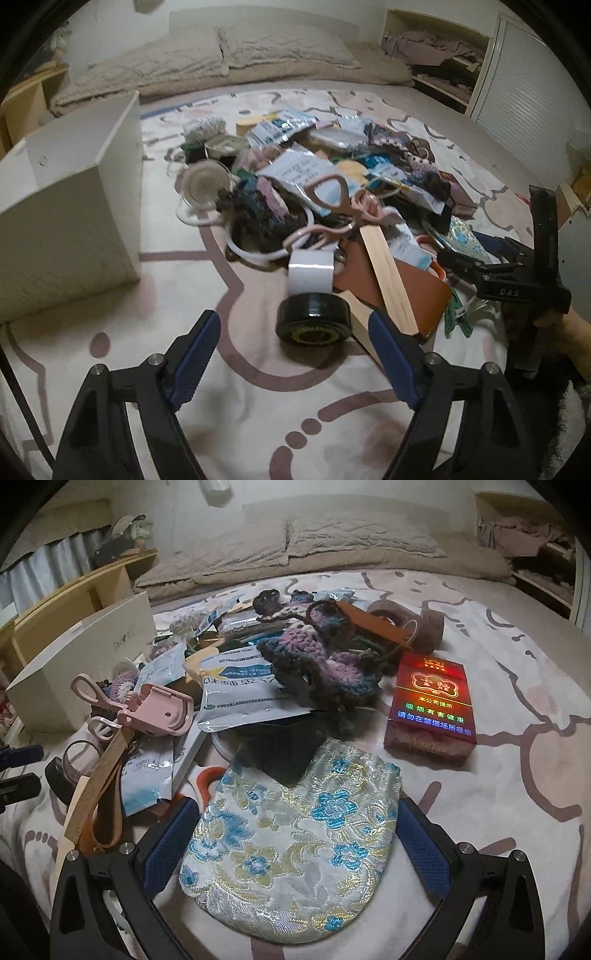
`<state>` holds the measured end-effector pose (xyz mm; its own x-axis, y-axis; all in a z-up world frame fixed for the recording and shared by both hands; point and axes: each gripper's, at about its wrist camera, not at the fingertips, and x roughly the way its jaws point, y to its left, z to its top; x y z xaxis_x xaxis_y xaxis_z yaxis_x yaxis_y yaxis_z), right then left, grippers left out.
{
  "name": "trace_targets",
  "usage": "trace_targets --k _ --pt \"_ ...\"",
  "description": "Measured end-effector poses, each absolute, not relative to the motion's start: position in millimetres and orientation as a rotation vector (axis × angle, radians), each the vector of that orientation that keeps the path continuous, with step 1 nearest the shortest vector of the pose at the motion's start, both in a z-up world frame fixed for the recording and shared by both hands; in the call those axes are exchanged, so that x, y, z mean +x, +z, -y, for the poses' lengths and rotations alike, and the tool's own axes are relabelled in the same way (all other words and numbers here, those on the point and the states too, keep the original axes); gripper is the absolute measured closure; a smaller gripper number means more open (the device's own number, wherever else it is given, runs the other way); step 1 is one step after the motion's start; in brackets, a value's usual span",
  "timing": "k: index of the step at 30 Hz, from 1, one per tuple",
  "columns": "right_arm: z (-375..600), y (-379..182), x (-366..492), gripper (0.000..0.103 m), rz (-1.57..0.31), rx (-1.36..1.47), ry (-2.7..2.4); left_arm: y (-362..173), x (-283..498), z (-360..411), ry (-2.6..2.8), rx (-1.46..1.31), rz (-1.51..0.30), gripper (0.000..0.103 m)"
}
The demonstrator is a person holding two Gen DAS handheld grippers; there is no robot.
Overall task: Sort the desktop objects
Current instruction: 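Grasp the black round tin with the left tool while the right tool approaches the floral pouch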
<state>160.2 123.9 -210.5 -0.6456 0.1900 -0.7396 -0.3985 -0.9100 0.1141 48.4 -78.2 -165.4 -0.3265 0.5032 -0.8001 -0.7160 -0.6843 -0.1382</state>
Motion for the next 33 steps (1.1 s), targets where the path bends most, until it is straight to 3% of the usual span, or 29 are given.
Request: trace_targets --k 4,9,12,18,20,33 --pt "-123.6 -211.2 160.9 0.0 -0.386 -1.083 2.567 -172.9 44.2 73.0 2.008 -1.157 -0.284 0.032" --pt "-123.2 -211.1 160.8 0.0 -0.379 -1.073 2.569 -176.7 39.6 70.2 1.97 -1.178 -0.251 0.033" --pt "-123.0 -212.0 162.0 0.0 -0.379 -1.058 2.576 -180.0 39.2 66.5 1.944 -1.198 -0.254 0.043" --pt "-121.8 -213.3 163.4 0.0 -0.369 -1.037 2.585 -188.6 38.8 62.3 1.928 -1.223 -0.279 0.046" --pt "-121.8 -213.9 163.3 0.0 -0.366 -1.035 2.59 -191.0 38.0 62.9 1.933 -1.232 -0.29 0.053" --pt "-122.8 -214.3 162.6 0.0 -0.379 -1.034 2.597 -180.2 34.2 75.5 1.954 -1.249 -0.315 0.053"
